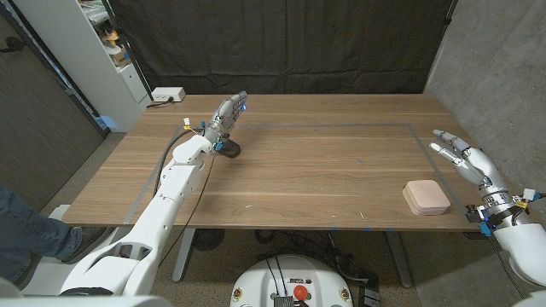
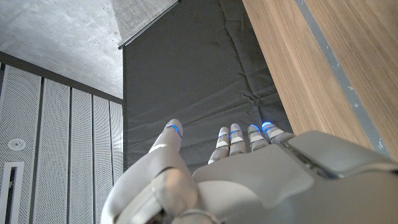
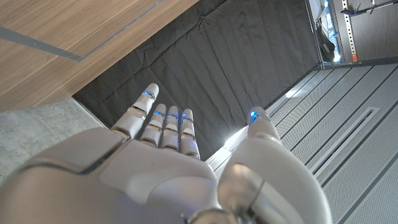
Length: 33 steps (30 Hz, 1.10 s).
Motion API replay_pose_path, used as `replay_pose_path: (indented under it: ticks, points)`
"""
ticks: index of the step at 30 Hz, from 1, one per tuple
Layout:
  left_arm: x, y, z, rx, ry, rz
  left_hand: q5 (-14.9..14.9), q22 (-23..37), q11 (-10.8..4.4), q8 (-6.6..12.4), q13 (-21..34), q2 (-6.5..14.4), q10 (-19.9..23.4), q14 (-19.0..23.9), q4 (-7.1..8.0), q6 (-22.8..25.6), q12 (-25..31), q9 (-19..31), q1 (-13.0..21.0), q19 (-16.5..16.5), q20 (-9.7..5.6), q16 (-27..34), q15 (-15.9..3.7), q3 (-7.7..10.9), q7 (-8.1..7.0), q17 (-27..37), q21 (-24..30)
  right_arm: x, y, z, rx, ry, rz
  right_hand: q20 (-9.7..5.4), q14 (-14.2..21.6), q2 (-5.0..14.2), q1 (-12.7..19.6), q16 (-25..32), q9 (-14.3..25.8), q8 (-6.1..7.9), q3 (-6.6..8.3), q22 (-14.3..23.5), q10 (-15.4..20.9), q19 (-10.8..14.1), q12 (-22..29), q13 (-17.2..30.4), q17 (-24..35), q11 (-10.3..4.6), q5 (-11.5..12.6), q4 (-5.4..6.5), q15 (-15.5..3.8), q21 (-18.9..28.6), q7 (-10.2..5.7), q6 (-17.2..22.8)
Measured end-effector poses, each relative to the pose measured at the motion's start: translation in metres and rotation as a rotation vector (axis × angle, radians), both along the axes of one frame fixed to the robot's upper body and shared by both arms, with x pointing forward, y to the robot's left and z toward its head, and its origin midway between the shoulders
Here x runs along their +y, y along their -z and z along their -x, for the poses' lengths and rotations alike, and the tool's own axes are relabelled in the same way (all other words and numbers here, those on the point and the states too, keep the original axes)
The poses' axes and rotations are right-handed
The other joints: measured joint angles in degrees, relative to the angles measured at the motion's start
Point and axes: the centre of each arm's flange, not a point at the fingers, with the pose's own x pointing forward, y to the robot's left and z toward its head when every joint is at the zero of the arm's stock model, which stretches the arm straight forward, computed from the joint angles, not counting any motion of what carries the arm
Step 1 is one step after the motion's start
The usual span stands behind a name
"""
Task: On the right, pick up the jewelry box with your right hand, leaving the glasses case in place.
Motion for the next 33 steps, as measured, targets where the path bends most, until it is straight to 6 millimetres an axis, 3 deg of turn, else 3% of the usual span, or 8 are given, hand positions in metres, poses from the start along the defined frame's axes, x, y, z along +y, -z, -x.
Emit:
replay_pose_path:
  ticks: [33]
  points:
    - [0.001,-0.004,-0.003,0.002,-0.001,-0.012,0.0,0.0,0.00,0.00,0.0,0.0,0.0,0.0,0.00,0.0,0.0,0.0,0.0,0.0,0.00,0.0,0.00,0.00,0.00,0.0,0.0,0.011,0.002,0.007,-0.014,0.113,0.202,0.21,0.2,-0.61,0.6,0.0,0.0,0.00,0.00,0.0,0.3,-0.2,0.0,0.0,0.0,-0.31,0.6,0.00,-0.63,0.0,-0.41,0.4]
